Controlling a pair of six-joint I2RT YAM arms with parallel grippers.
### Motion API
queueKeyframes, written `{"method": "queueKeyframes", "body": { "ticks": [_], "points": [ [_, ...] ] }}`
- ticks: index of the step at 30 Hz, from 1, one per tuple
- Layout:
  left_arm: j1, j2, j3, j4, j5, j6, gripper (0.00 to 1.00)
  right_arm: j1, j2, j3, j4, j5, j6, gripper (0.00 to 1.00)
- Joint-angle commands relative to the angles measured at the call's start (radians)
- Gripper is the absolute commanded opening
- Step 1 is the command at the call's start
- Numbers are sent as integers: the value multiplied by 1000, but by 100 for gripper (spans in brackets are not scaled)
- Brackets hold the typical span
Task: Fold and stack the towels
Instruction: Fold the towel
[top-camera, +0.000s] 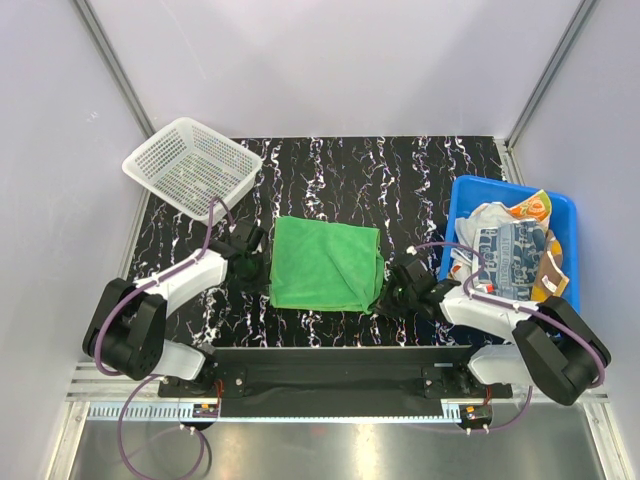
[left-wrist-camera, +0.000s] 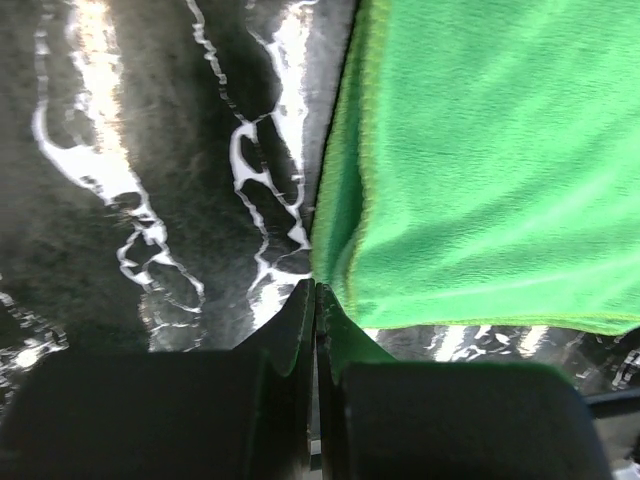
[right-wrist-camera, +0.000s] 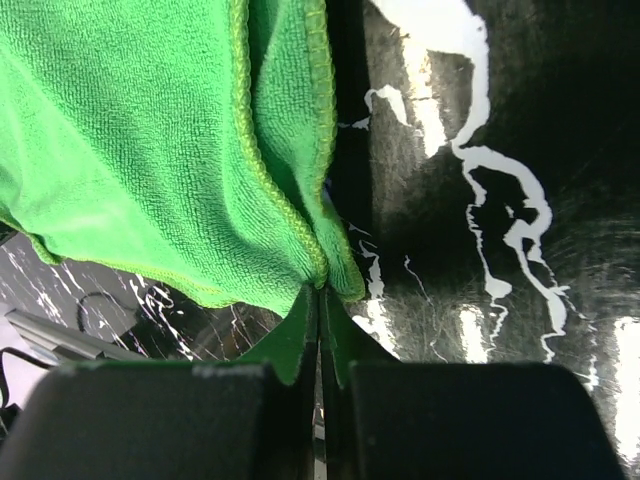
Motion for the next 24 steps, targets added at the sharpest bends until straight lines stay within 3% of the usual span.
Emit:
{"method": "queueKeyframes", "body": {
  "ticks": [1,6,10,15,17,24],
  "points": [
    [8,-7,62,-46,-93,30,0,9,-25,-24,-4,80,8,0],
    [13,-19,98,-94,-141,50,0,10,-97,-25,-80,143,-7,0],
    [13,-49,95,-71,-69,67,1,9,-150,-22,-87,137,-13,0],
    [-33,-119,53,47,71,73,34,10,-113,-2,-64,100,-30,0],
    [-38,-125,28,63,86,64,39,10,-105,-4,-47,92,-24,0],
    [-50,-34,8,89,76,53,41,10,-108,-7,-39,95,-23,0]
  ]
}}
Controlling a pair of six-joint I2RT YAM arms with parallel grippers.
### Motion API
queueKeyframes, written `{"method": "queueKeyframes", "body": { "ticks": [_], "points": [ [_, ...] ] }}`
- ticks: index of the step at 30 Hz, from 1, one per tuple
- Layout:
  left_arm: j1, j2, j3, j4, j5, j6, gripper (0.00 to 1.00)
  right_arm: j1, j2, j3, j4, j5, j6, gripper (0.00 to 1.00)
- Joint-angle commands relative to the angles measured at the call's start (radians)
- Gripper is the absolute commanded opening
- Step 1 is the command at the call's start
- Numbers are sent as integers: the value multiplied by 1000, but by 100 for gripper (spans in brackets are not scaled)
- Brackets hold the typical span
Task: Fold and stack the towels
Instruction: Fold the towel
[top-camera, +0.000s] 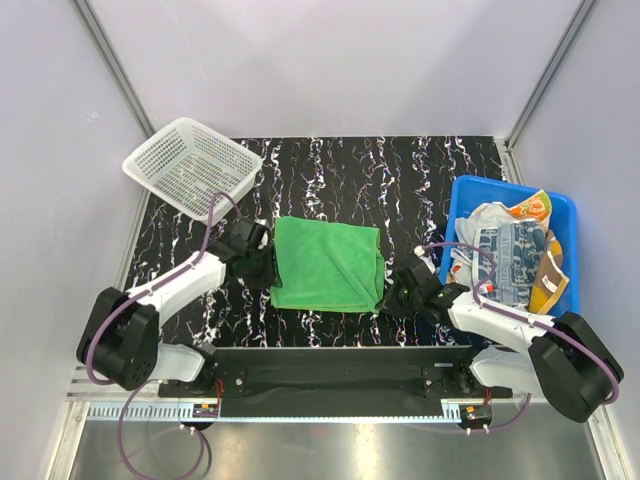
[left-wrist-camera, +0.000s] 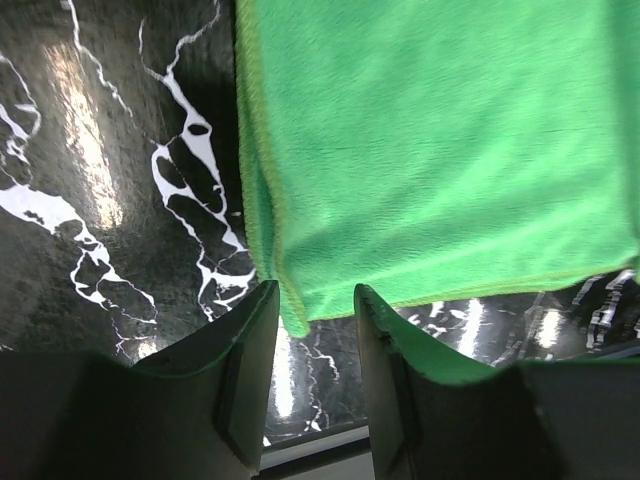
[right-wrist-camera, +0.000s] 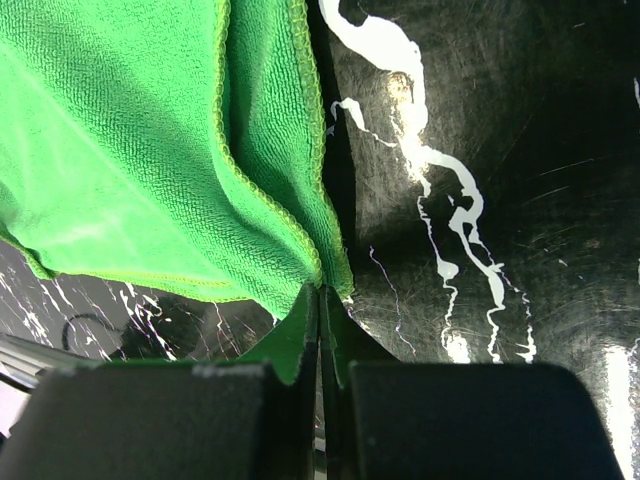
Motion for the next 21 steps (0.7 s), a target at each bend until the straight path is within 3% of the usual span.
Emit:
{"method": "queueKeyframes", "body": {
  "ticks": [1,6,9,14,21],
  "points": [
    [-13,42,-12,54,15,-9,41,7,-3,18,23,11,-10,0],
    [-21,80,-10,54,1,-16,40,8,-9,12,25,11,-7,0],
    [-21,100,-10,45,-16,-16,34,7,-17,2,26,11,-4,0],
    [-23,108,-1,11,-51,-25,0,8,-23,-4,19,22,1,0],
    [-21,103,65,-110,-182,-12,0,7,-68,-7,-75,74,-1,0]
  ]
}}
